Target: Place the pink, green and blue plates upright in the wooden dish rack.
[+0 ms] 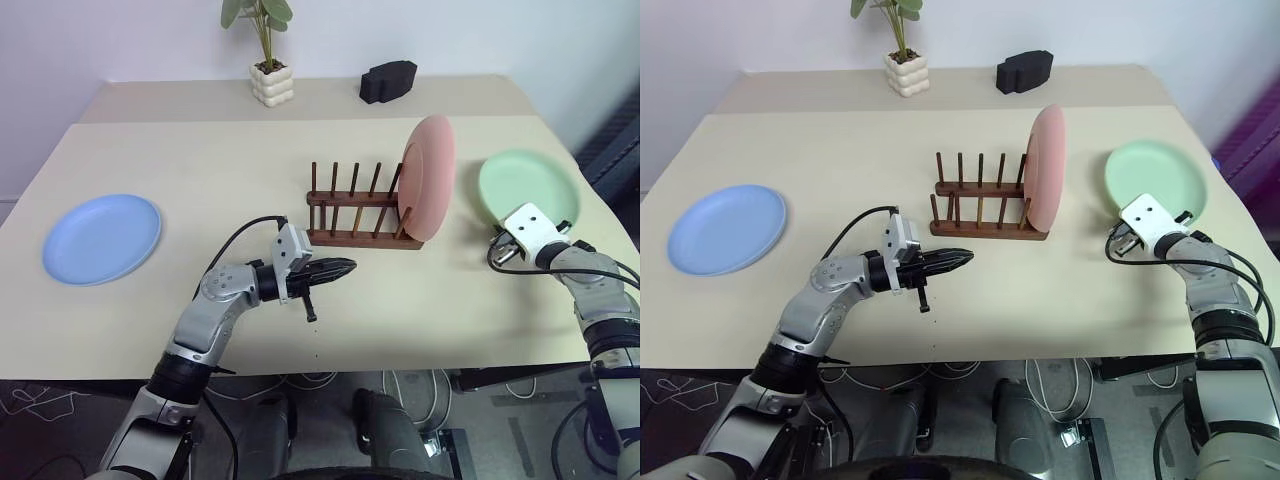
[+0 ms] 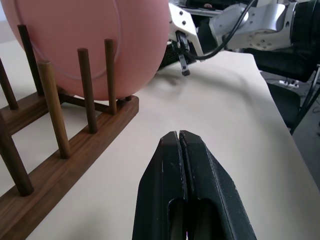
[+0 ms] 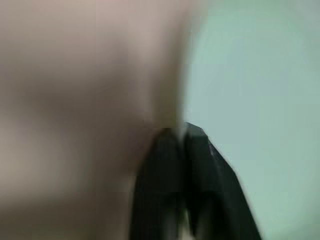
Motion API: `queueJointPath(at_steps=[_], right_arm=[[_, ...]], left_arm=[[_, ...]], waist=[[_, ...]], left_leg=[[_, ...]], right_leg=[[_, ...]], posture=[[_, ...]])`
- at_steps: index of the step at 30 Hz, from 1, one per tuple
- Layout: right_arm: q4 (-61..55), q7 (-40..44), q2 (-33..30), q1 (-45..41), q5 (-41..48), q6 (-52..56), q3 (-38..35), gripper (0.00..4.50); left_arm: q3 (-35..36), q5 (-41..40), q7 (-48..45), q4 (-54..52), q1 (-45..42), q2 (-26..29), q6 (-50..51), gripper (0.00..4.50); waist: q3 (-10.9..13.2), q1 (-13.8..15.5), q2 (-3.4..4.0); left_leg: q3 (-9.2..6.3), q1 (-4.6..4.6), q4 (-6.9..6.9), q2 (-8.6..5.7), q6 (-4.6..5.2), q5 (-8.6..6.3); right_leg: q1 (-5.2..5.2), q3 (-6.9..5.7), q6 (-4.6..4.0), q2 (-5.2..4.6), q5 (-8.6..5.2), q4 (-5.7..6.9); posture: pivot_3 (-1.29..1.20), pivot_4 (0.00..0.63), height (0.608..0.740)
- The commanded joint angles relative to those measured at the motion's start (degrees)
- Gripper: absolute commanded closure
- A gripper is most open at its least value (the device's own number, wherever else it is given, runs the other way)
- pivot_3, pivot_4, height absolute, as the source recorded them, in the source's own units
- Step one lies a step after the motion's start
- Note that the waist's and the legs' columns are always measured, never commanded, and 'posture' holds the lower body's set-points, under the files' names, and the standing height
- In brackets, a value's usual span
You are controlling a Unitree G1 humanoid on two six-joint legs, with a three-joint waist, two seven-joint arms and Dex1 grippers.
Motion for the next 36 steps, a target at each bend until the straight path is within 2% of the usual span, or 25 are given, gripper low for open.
queueJointPath(at_steps=[1,5,8,14,18,22,24,30,33,36], right_arm=[[-2.15,-3.65,-0.22,1.88,-0.7,-1.16,-1.79,4.47],[-9.71,-10.02,-1.81,5.11,-1.9,-1.27,-4.18,4.47],[-20.1,-14.93,-3.21,6.73,-2.05,-0.37,-8.66,4.47],[-43.88,-10.35,-2.09,4.4,7.81,6.86,-15.72,4.47],[-60.26,-2.09,0.88,-1.45,24.63,13.01,-15.18,4.47],[-74.48,-0.13,5.66,-2.12,49.77,29.59,-13.91,4.47],[-78.07,-1.27,7.88,-1.84,57.52,34.01,-13.73,4.47],[-81.54,-6.57,14.34,-0.54,72.44,42.21,-12.49,4.47],[-81.16,-9.97,17.84,0.64,74.97,43.99,-11.82,4.47],[-78.43,-12.47,19.45,4.01,73.87,47.21,-9.85,4.47]], left_arm=[[0.49,-0.36,-0.03,-1.63,-0.68,0.0,-0.52,4.5],[0.49,-0.47,-0.26,-1.76,-0.55,0.19,-0.56,4.5],[0.47,-0.64,-0.5,-1.78,-0.33,0.36,-0.49,4.5],[-0.08,-0.48,-0.71,-1.16,-0.76,-0.11,-0.31,4.5],[-0.42,-0.43,-0.8,-1.05,-1.0,-0.48,-0.04,4.5],[-0.31,-0.46,-0.74,-1.55,-0.66,-0.45,0.21,4.5],[-0.28,-0.51,-0.6,-1.85,-0.46,-0.4,0.38,4.5],[0.05,-0.65,-0.22,-2.71,0.14,-0.05,0.65,4.5],[0.09,-0.69,-0.18,-2.85,0.16,-0.01,0.76,4.5],[0.11,-0.83,0.05,-3.46,-0.17,-0.02,1.26,4.5]], waist=[[0.0,0.05,0.01],[0.0,0.02,0.02],[0.03,-0.01,0.11],[0.04,-0.13,0.19],[0.04,0.0,0.16],[0.04,0.34,0.07],[0.05,0.36,0.06],[0.04,0.16,0.06],[0.04,0.07,0.07],[0.03,0.19,0.07]], left_leg=[[0.0,0.0,0.0,0.0,0.0,0.0],[0.01,-0.01,0.0,-0.01,0.0,0.0],[0.02,-0.01,-0.01,-0.01,0.0,0.0],[0.05,0.01,-0.04,0.03,0.01,-0.01],[0.04,0.0,-0.03,0.05,0.01,-0.01],[-0.08,-0.04,-0.03,0.15,0.02,-0.01],[-0.11,-0.04,0.0,0.23,0.02,-0.01],[-0.09,-0.04,0.0,0.23,0.02,-0.01],[-0.08,-0.04,0.0,0.24,0.02,-0.01],[-0.07,-0.05,0.0,0.23,0.02,-0.01]], right_leg=[[0.0,0.0,0.0,0.0,0.0,0.0],[0.0,0.01,0.0,-0.01,0.0,0.0],[-0.03,0.04,0.0,-0.01,0.0,0.02],[-0.13,0.13,0.02,0.08,0.0,0.09],[-0.11,0.12,0.02,0.07,0.0,0.08],[-0.1,0.05,0.02,0.05,0.0,0.08],[-0.07,0.02,0.01,0.01,0.0,0.07],[-0.08,0.03,-0.01,-0.02,-0.01,0.07],[-0.1,0.03,-0.01,0.0,-0.01,0.08],[-0.1,0.03,-0.01,-0.01,-0.01,0.07]], posture=[[0.0,0.15,0.737],[0.0,0.15,0.737],[0.0,0.15,0.737],[0.0,0.15,0.737],[0.0,0.15,0.737],[0.0,0.15,0.737],[0.0,0.15,0.737],[0.0,0.15,0.737],[0.0,0.15,0.737],[0.0,0.15,0.737]])
